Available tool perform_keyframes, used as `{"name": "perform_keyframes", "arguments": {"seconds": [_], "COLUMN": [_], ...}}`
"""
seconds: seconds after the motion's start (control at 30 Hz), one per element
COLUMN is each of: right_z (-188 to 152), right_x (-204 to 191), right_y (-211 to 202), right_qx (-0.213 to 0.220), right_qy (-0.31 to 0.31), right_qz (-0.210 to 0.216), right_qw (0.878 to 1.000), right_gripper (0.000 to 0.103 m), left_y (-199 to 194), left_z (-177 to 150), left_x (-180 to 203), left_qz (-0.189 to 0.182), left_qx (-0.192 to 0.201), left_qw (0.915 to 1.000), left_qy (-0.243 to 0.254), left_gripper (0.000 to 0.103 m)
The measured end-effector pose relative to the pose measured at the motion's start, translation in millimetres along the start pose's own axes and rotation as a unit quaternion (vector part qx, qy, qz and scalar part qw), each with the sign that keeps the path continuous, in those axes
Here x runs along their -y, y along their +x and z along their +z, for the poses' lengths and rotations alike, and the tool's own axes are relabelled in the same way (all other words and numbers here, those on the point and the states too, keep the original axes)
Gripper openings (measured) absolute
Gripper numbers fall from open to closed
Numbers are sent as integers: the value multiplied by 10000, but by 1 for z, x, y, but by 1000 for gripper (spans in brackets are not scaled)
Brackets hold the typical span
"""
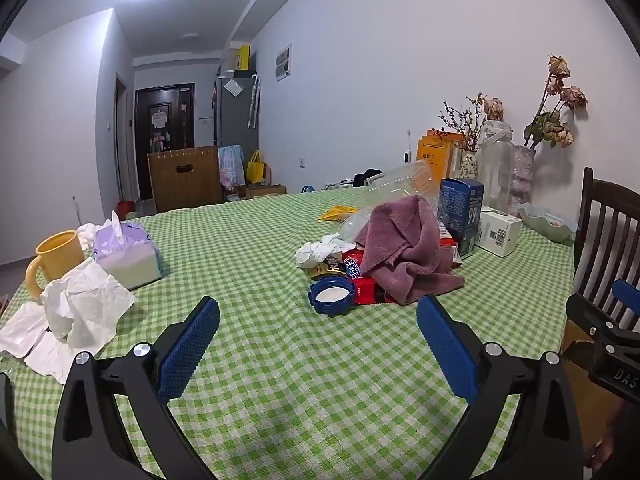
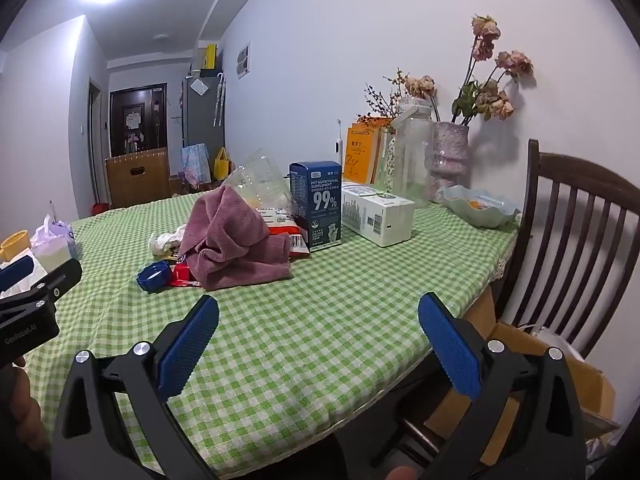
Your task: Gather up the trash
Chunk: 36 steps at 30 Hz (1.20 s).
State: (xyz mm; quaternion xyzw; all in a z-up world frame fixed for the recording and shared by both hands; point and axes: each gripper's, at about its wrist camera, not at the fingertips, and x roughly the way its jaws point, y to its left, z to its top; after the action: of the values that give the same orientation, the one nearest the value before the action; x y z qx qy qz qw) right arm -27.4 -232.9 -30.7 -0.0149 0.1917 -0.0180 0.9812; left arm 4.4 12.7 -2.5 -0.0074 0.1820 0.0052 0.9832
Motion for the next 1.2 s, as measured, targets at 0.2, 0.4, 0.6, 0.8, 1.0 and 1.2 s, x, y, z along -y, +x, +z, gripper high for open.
{"name": "perform_keyframes", "arguments": {"seconds": [0.2,0.4,0.6,0.8,1.0,1.2], "right_z": [-2,-2,-3,-2,-3,-2], "right_x": [2,1,0,0,0,-1], "right_y": [-2,-6,-5,-5,-6,-8], "right_qx": [39,110,82,103,123,176], "right_qy": [65,-3,7,7,10,15], "right_qz": [39,56,72,66,69,75], "right_qw": [10000,9999,9999,9999,9999,9998], "right_gripper": [97,97,97,97,97,96], "left_y": [-5,-5,-6,-6,-6,-6], "left_z": [-1,-1,0,0,0,0], "left_x": [6,9,10,11,10,10], "left_qz": [19,15,9,9,6,4], "left_qx": [23,25,20,24,14,18], "left_qw": [10000,10000,10000,10000,10000,10000], "left_qy": [47,69,73,73,69,70], "left_gripper": [96,96,96,96,96,96]}}
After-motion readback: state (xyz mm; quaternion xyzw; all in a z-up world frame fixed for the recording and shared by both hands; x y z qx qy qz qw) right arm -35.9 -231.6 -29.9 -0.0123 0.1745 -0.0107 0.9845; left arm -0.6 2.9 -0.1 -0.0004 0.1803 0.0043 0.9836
